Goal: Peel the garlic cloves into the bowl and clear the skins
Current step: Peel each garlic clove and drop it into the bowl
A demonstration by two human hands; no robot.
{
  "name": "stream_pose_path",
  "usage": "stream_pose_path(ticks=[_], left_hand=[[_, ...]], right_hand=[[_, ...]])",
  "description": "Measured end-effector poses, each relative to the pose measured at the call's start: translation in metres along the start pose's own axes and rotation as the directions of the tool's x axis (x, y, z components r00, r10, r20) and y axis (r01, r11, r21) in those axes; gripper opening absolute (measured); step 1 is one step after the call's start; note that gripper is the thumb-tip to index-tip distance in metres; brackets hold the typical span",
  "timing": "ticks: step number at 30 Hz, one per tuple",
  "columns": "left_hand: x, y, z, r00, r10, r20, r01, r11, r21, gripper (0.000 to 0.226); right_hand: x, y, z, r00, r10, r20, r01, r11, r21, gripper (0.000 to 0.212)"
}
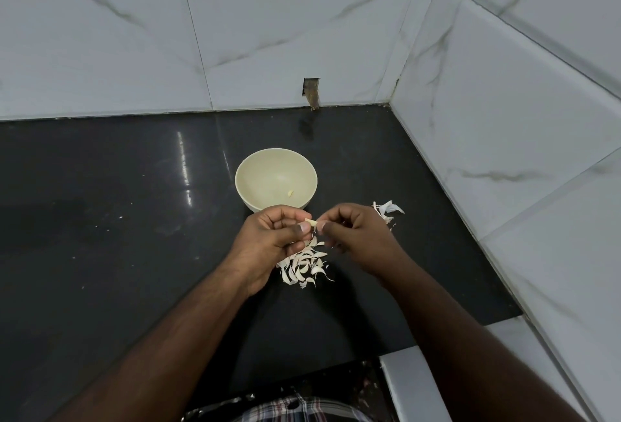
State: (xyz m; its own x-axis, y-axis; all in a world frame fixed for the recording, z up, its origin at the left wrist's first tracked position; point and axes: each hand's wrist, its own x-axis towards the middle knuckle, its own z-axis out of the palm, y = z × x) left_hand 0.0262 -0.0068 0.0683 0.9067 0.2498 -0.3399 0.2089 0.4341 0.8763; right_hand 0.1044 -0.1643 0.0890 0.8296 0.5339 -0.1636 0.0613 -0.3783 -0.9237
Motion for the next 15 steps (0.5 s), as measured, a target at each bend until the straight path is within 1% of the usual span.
stream_pose_path(ticks=[3,8,11,15], left_hand=[[-0.0011,0.0007,-0.0021,1.000,-0.013,0.026,0.014,0.999,-0.039,0.013],[-0.0031,0.0022,-0.0029,0.997,-0.033,0.072,0.042,0.990,-0.131,0.014],[-0.0038,0.0021,-0.0024,0.996,-0.044,0.078,0.056,0.987,-0.152,0.014],[-0.0042,0.0018,0.0005,0.997,-0.026,0.072,0.038,0.986,-0.163,0.015]], right_hand=[[-0.0016,0.0000,0.0001,0.996,0.058,0.067,-0.069,0.982,0.174,0.006],[-0.0048,-0.0029,0.0015,0.988,0.091,0.122,-0.128,0.931,0.343,0.007],[-0.0046,-0.0030,0.0046,0.991,0.086,0.100,-0.115,0.936,0.334,0.008],[-0.0042,-0.0036,0.0095,0.995,0.079,0.059,-0.093,0.952,0.291,0.013]])
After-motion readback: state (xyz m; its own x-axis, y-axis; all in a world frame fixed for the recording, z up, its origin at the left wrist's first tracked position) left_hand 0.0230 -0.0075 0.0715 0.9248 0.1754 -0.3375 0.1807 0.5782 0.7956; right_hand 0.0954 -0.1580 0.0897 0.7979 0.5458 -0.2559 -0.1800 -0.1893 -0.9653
